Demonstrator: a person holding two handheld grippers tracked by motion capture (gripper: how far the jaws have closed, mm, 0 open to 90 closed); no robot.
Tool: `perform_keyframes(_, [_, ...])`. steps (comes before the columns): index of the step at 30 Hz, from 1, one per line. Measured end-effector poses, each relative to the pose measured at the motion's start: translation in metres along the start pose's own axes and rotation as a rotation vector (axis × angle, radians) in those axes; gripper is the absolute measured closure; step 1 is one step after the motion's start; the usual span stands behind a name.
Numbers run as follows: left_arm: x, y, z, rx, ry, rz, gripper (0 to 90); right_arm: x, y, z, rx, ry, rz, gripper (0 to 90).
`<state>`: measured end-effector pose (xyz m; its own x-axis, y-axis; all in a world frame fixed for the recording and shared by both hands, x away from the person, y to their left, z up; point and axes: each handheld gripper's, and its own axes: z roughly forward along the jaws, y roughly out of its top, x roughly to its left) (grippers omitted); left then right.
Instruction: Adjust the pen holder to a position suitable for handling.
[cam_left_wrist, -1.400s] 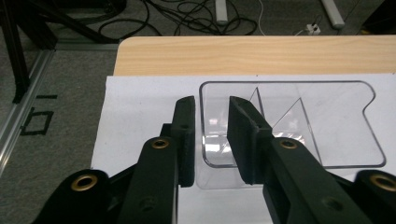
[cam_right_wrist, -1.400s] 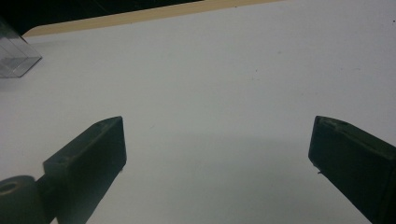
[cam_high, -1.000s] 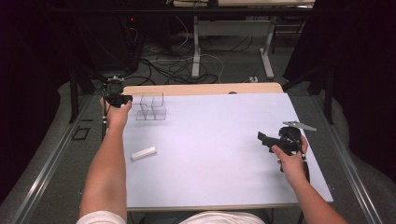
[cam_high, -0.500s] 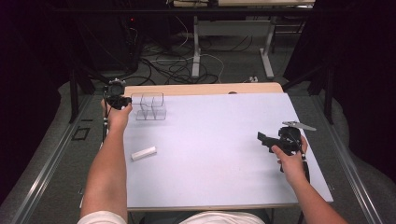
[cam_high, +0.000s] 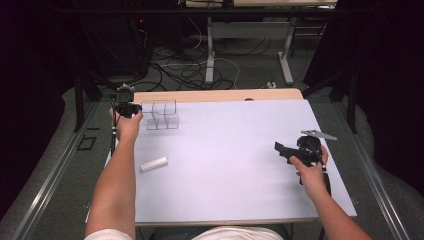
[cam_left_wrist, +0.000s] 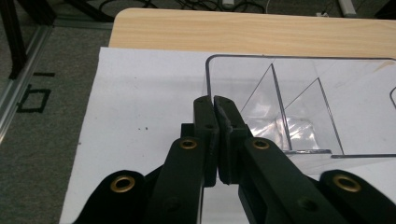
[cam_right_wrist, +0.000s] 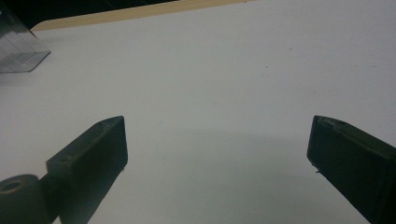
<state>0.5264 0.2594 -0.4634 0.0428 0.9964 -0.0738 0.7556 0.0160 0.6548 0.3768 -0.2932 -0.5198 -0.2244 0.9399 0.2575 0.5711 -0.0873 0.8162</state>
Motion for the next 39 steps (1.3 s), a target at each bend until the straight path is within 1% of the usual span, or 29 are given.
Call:
perform_keyframes(4, [-0.004,-0.003,-0.001,-0.012,-0.007,0.003,89.4,0.001,0.000,0.001,0.002,0.000,0.000,4.6])
perform_keyframes(5, [-0.005,-0.004,-0.001,-0.012,-0.007,0.003,89.4,0.001,0.000,0.001,0.001,0.003,-0.009,4.7])
perform_keyframes(6, [-0.006,-0.004,-0.002,-0.011,-0.011,0.006,89.4,0.001,0.000,0.001,0.002,0.004,-0.014,4.7])
perform_keyframes(8, [-0.010,-0.005,-0.002,-0.017,-0.022,0.006,89.4,0.002,0.000,0.001,0.004,0.004,-0.008,4.7])
perform_keyframes(9, [-0.011,-0.006,-0.003,-0.014,-0.026,0.014,89.4,0.002,0.000,0.001,0.008,0.007,-0.013,4.7])
perform_keyframes(11, [-0.016,-0.008,-0.003,-0.019,-0.037,0.011,89.3,0.002,0.000,0.001,0.008,0.007,-0.016,4.7])
perform_keyframes(12, [-0.019,-0.009,-0.004,-0.012,-0.041,0.012,89.3,0.002,0.000,0.001,0.003,0.003,-0.014,4.7])
perform_keyframes(13, [-0.022,-0.010,-0.004,-0.018,-0.044,0.017,89.3,0.002,0.000,0.001,0.003,0.003,-0.014,4.7])
perform_keyframes(14, [-0.026,-0.011,-0.005,-0.018,-0.051,0.014,89.3,0.002,0.000,0.001,0.005,0.006,-0.010,4.7])
perform_keyframes(16, [-0.033,-0.013,-0.005,-0.022,-0.055,0.021,89.3,0.003,0.000,0.001,0.010,0.009,-0.012,4.7])
perform_keyframes(17, [-0.036,-0.013,-0.006,-0.019,-0.060,0.009,89.3,0.003,0.000,0.001,0.009,0.010,-0.014,4.7])
perform_keyframes(20, [-0.047,-0.016,-0.007,-0.020,-0.082,-0.006,89.2,0.003,0.000,0.001,0.003,0.011,-0.023,4.7])
perform_keyframes(22, [-0.055,-0.019,-0.008,-0.025,-0.082,0.003,89.1,0.003,0.000,0.001,0.002,0.014,-0.025,4.7])
perform_keyframes(24, [-0.063,-0.021,-0.009,-0.028,-0.089,0.003,89.0,0.003,0.000,0.002,0.001,0.016,-0.029,4.7])
perform_keyframes(25, [-0.067,-0.022,-0.009,-0.032,-0.093,-0.006,89.0,0.003,0.000,0.002,0.003,0.018,-0.028,4.7])
perform_keyframes(26, [-0.071,-0.023,-0.010,-0.024,-0.095,-0.003,89.0,0.003,0.000,0.002,0.006,0.019,-0.020,4.7])
perform_keyframes(28, [-0.079,-0.025,-0.011,-0.026,-0.109,-0.020,89.0,0.003,0.000,0.002,0.008,0.021,-0.022,4.7])
perform_keyframes(32, [-0.096,-0.029,-0.012,-0.032,-0.109,0.011,88.9,0.003,0.000,0.003,0.010,0.025,-0.036,4.7])
perform_keyframes(35, [-0.105,-0.033,-0.014,-0.034,-0.131,0.008,88.8,0.004,0.000,0.003,0.011,0.027,-0.034,4.7])
perform_keyframes(36, [-0.107,-0.033,-0.014,-0.035,-0.130,0.017,88.7,0.003,0.000,0.003,0.011,0.026,-0.035,4.7])
perform_keyframes(37, [-0.110,-0.034,-0.014,-0.035,-0.138,0.013,88.7,0.003,-0.001,0.003,0.011,0.026,-0.033,4.7])
perform_keyframes(39, [-0.114,-0.035,-0.015,-0.029,-0.158,0.021,88.5,0.004,-0.001,0.004,0.012,0.027,-0.030,4.7])
